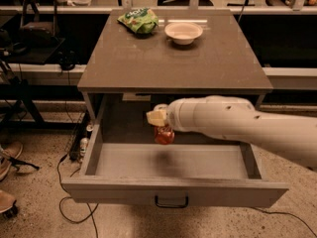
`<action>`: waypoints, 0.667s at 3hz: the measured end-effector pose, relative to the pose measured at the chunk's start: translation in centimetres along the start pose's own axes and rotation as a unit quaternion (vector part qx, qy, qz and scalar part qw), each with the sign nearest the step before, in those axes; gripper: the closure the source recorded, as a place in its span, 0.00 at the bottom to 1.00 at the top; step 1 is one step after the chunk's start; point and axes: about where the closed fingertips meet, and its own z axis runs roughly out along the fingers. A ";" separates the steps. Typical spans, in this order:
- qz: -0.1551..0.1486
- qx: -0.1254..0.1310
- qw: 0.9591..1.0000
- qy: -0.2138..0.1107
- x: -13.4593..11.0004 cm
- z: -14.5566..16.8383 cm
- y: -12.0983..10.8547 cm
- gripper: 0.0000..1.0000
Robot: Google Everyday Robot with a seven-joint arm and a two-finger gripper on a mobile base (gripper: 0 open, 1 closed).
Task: Place coke can into top drawer
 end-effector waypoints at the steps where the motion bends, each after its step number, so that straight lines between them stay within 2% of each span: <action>1: 0.014 -0.001 1.000 -0.017 2.1 3.3 0.1 1.00; 2: 0.039 -0.014 0.999 -0.031 3.4 6.2 0.3 0.82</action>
Offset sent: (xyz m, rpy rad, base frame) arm 0.0282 0.0356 -0.1018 0.1978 0.0043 -0.0536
